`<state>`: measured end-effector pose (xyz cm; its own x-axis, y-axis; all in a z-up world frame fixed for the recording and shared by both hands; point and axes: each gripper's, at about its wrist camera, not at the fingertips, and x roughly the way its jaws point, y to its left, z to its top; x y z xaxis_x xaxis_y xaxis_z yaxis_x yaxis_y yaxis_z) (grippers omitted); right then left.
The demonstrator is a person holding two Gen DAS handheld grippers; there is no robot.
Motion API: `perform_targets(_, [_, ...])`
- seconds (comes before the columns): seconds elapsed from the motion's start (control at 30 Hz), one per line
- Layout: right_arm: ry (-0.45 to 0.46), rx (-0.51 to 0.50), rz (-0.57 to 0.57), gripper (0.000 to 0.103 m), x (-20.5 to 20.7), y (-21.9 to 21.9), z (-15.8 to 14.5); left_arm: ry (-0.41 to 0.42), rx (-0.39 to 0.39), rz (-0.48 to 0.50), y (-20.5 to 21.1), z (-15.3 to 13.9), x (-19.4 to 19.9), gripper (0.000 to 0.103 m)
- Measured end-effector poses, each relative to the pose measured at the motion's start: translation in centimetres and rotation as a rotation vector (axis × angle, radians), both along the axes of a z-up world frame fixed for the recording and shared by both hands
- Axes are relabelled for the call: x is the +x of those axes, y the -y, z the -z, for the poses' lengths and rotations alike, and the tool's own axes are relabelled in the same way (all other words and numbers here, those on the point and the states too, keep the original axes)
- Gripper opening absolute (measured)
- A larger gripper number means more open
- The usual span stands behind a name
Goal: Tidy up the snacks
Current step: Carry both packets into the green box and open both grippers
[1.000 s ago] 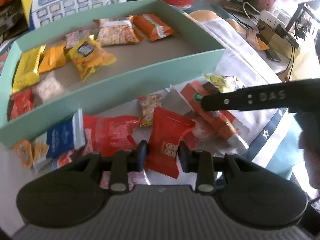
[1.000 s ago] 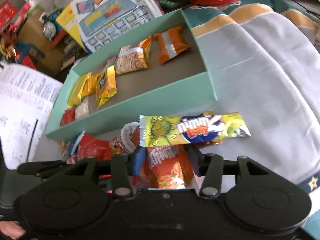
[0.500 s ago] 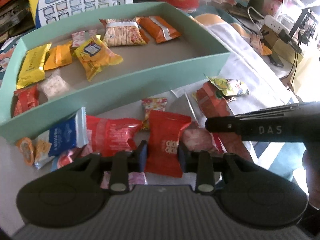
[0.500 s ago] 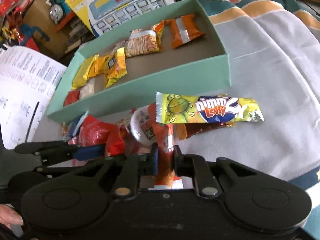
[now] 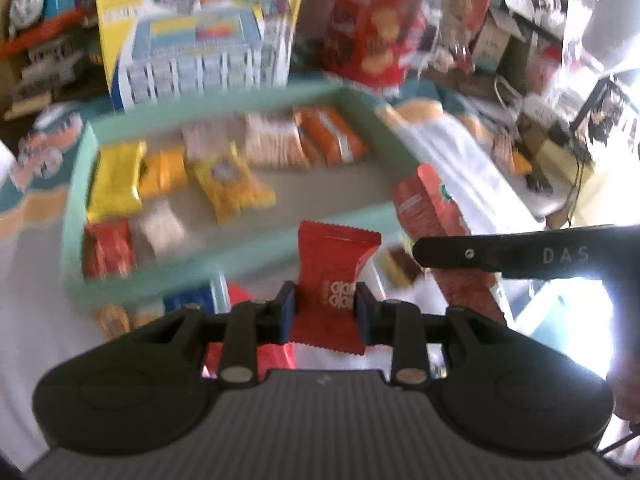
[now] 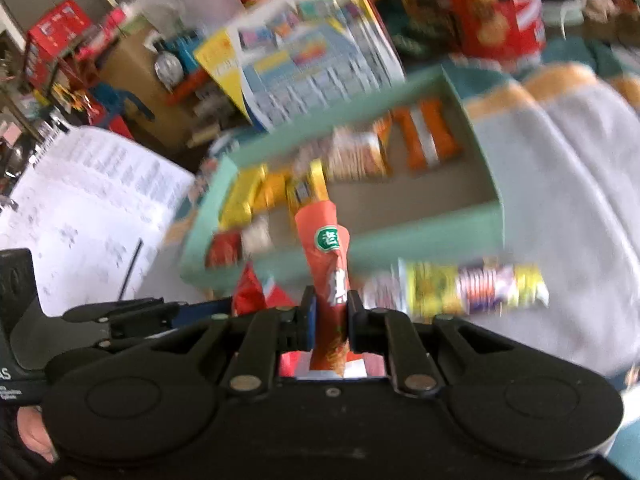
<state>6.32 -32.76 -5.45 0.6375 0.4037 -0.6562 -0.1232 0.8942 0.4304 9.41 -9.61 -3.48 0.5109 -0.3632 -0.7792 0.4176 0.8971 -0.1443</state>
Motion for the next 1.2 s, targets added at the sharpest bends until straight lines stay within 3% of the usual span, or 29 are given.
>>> perform_targets(0.13, [0.052,-0.039,0.052,0.014,3.1,1.3,-2.1,0.044,0.018,-0.017,1.3,-1.7,3.2,0.03])
perform_targets(0.27, [0.039,-0.085,0.112,0.014,7.1,2.7,-2.3,0.031,0.009,-0.019,3.4,-1.8,7.1,0.03])
perform_targets(0.6, [-0.036,-0.121,0.141,0.017,13.2,3.4,1.5,-0.08,0.057,-0.021,7.1,3.9,12.7,0.03])
perform_targets(0.67, [-0.047,-0.135,0.135,0.025,13.6,3.6,1.9,-0.086,0.067,-0.019,7.4,4.7,13.1,0.036])
perform_targets(0.7, [-0.054,-0.128,0.131,0.039,13.7,3.6,1.9,-0.084,0.078,-0.025,7.5,5.0,13.2,0.059])
perform_targets(0.73, [-0.055,-0.113,0.13,0.06,13.9,3.7,2.0,-0.08,0.093,-0.04,7.5,5.2,13.4,0.088])
perform_targets(0.8, [-0.028,-0.115,0.136,0.084,13.7,3.7,1.8,-0.046,0.11,-0.082,7.1,5.4,13.3,0.102])
perform_targets(1.0, [-0.006,-0.102,0.143,0.099,12.5,3.8,1.0,-0.072,0.079,-0.153,5.2,5.1,13.3,0.102])
perform_targets(1.2, [-0.007,-0.097,0.165,0.101,10.4,3.7,0.6,-0.042,0.096,-0.179,3.5,3.5,11.2,0.103])
